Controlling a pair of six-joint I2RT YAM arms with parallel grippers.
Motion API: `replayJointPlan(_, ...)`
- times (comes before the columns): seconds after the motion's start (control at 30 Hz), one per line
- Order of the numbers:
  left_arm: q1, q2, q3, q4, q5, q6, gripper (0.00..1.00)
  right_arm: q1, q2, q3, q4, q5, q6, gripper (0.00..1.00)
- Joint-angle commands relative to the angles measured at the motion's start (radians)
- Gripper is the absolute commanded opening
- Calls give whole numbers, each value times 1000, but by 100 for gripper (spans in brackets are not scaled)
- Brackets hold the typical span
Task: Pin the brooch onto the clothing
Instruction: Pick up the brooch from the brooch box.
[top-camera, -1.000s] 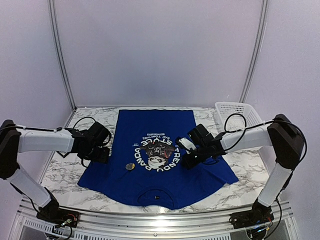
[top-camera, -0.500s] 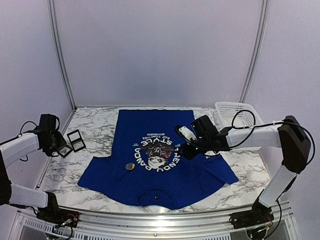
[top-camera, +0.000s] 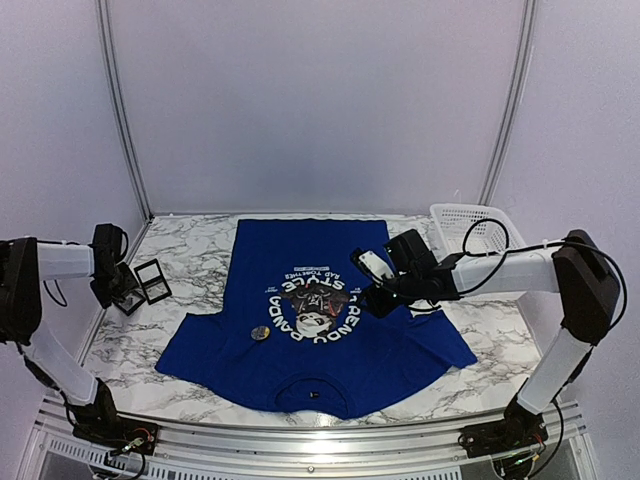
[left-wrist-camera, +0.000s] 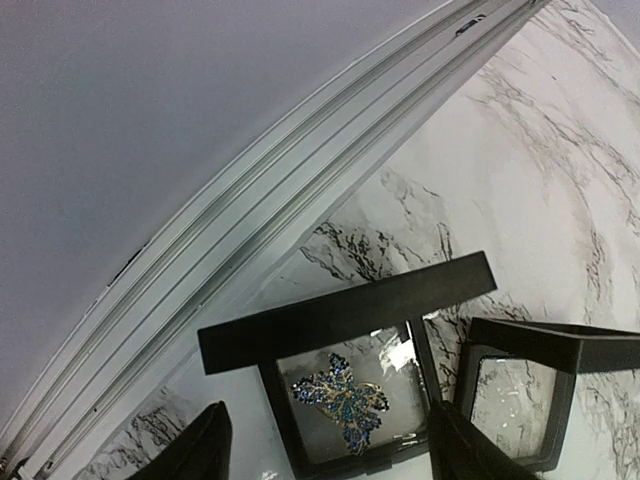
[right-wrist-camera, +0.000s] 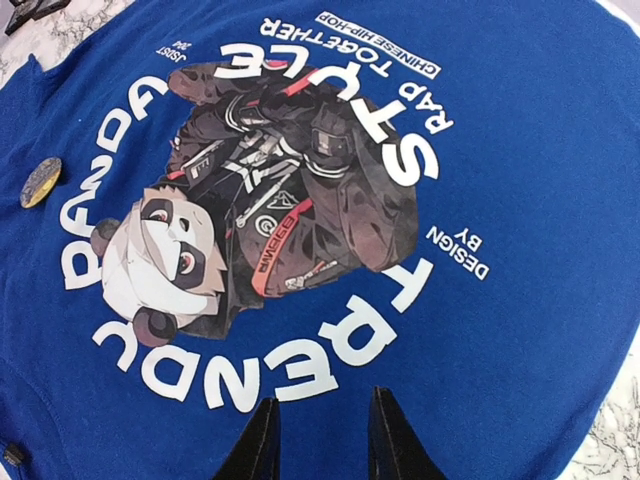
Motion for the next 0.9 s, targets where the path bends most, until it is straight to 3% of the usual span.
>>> replayJointPlan(0.0, 7, 71, 52, 16, 24, 43, 62, -15, 12, 11, 29, -22, -9, 25)
replayJointPlan(0.43, 5, 160, 52, 20, 18, 52, 62, -27, 24, 11, 32, -46, -9, 24)
replayJointPlan(0.87, 5, 215, 74, 19, 21, 94, 48, -33, 36, 20, 31, -63, -9, 24)
